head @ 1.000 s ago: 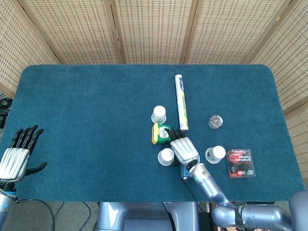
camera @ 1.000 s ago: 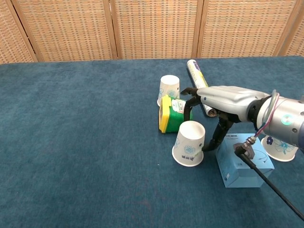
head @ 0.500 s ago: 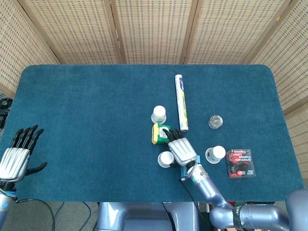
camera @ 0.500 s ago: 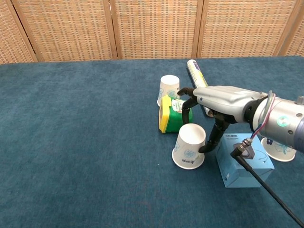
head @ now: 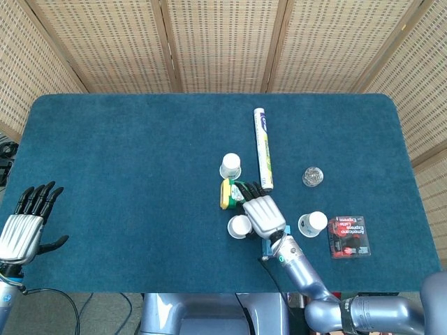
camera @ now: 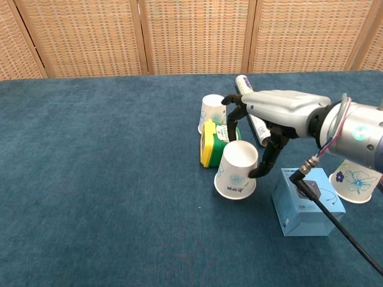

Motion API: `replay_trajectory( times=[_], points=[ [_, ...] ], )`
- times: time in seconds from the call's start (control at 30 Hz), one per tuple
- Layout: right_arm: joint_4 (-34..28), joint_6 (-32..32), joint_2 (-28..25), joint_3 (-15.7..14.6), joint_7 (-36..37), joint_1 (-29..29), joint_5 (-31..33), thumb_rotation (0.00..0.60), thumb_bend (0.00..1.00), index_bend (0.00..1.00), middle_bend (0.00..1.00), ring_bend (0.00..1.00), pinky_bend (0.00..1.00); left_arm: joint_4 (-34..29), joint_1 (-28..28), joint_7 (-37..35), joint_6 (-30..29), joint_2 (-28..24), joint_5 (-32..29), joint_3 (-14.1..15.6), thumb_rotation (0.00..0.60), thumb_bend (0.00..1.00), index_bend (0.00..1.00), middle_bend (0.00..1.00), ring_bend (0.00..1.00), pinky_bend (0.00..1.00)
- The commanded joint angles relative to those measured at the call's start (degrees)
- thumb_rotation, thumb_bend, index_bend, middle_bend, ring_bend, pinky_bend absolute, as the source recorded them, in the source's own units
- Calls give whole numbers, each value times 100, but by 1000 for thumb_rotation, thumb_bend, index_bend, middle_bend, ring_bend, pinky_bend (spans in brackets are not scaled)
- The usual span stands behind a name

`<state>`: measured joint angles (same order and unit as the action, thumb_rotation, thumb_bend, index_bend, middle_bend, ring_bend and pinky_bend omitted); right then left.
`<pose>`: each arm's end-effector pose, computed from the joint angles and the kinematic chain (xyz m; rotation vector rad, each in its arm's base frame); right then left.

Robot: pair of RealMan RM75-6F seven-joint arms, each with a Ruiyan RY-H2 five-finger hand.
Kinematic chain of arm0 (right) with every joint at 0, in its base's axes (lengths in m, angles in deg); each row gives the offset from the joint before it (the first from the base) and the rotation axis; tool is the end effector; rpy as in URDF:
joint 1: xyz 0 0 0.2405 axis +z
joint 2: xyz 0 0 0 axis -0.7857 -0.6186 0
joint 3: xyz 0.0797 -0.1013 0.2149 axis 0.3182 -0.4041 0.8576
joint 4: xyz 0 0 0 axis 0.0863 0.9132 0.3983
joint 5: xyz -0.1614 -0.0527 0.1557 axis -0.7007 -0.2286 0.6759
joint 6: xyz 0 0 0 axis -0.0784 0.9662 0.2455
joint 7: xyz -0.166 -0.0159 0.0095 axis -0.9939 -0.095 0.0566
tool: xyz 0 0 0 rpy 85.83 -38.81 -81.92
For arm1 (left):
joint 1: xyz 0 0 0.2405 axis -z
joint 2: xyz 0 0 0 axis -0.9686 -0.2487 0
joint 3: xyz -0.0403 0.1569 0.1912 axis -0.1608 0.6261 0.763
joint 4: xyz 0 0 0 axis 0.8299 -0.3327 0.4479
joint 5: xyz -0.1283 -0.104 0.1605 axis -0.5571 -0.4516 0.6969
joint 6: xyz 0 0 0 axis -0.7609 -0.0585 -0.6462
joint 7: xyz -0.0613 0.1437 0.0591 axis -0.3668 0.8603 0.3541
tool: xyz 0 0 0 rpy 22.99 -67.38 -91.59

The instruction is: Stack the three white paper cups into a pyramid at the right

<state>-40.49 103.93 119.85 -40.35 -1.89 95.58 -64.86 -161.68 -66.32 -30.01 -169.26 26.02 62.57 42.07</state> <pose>-0.0777 -0.3135 -0.0472 1.9025 -0.9812 0.9081 -0.2949 0.2239 0.1156 -1.5136 -0.8331 -0.9071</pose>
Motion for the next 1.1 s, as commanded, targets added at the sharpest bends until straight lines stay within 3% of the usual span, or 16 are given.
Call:
replay_trajectory(
  times=[0.03,0.23,0.47,0.77,1.1],
  points=[
    [-139,109,-116,110,-72,47,26,600,144,519,103,0,0,-6,1,7,-3,1,6,1,600,188,0,0,0,0],
    [-457,583,-542,397,-182,5,-50,600,143,520,104,0,0,-46,-26,34,-81,-14,73,20,600,187,0,0,0,0],
    [-646,839,-990,453,-233,-132,82,600,144,525,108,0,0,-72,-41,53,-102,-23,92,34,600,187,0,0,0,0],
    [-652,915,-1309,292,19,-391,119,600,144,525,107,0,0,-99,-38,107,-108,-13,135,50,600,187,0,0,0,0],
    [-252,784,-1419,35,581,-706,73,600,144,525,105,0,0,-118,-50,80,-132,-32,135,44,600,187,0,0,0,0]
  ],
)
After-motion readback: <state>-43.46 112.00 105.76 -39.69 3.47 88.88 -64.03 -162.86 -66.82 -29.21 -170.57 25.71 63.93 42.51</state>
